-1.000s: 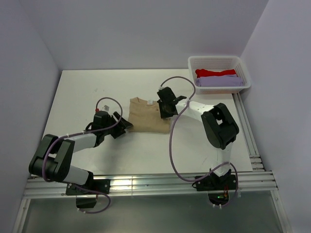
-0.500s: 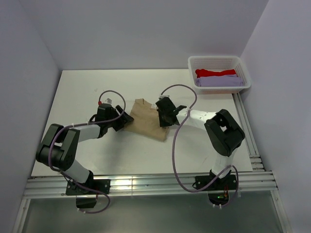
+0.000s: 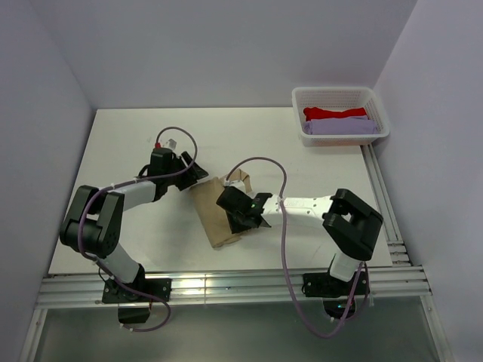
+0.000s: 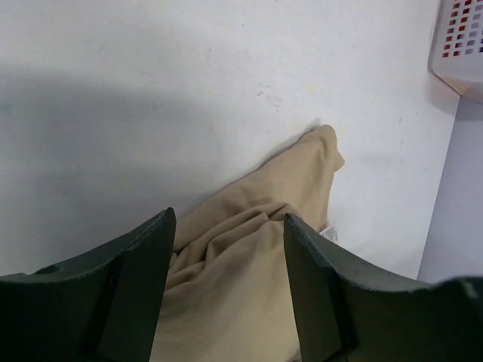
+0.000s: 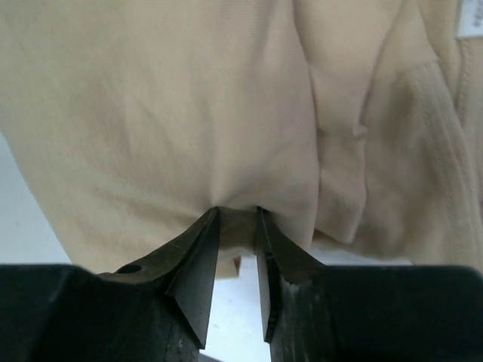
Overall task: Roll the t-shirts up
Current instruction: Fold the tshirt
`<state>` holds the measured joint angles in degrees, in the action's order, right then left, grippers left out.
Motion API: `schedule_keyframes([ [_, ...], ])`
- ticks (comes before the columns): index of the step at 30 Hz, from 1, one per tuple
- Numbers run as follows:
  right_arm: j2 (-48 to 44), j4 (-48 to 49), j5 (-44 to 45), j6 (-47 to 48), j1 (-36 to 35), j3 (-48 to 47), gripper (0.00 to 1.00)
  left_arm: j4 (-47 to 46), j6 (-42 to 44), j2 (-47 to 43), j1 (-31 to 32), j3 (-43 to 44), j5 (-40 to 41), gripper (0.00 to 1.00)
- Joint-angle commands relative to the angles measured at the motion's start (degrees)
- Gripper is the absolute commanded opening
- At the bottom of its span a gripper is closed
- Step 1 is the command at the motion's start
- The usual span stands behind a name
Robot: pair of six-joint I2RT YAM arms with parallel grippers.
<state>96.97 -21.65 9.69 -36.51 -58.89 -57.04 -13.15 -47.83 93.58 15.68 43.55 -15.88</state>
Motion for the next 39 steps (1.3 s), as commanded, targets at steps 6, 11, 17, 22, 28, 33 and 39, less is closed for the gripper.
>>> schedule_keyframes([
  [6, -7.31, -9.9, 6.73, -0.59, -0.78, -3.69, 0.46, 10.93, 3.89, -8.66, -0.74, 3.48, 2.33, 0.78],
  [11, -10.66, -9.56, 7.62, 3.11, -2.1, -6.15, 0.52, 11.04, 1.17, -16.14, -3.64, -2.76, 2.61, 0.99],
  [17, -7.06, -10.16, 9.99, 5.66, -4.74, -12.03, 0.76, 9.28, 0.11, -19.05, -5.31, -8.13, -0.82, 1.0],
  [22, -5.39, -8.42, 12.27, 6.19, -6.32, -15.12, 0.82, 6.21, -0.85, -21.85, -7.07, -12.34, -1.35, 0.99],
  [28, -8.02, -4.91, 15.0, 5.66, -7.02, -13.73, 0.88, 8.57, -0.94, -29.41, -7.42, -14.19, 2.33, 1.0],
  [33, -13.37, -1.47, 16.23, 5.31, -7.29, -10.38, 0.98, 19.64, -4.45, -41.44, -7.42, -14.63, 6.82, 0.98],
  [39, -15.58, 1.34, 17.81, 6.36, -7.38, -8.27, 1.0, 21.06, -10.52, -56.3, -7.42, -21.92, 10.33, 0.62],
])
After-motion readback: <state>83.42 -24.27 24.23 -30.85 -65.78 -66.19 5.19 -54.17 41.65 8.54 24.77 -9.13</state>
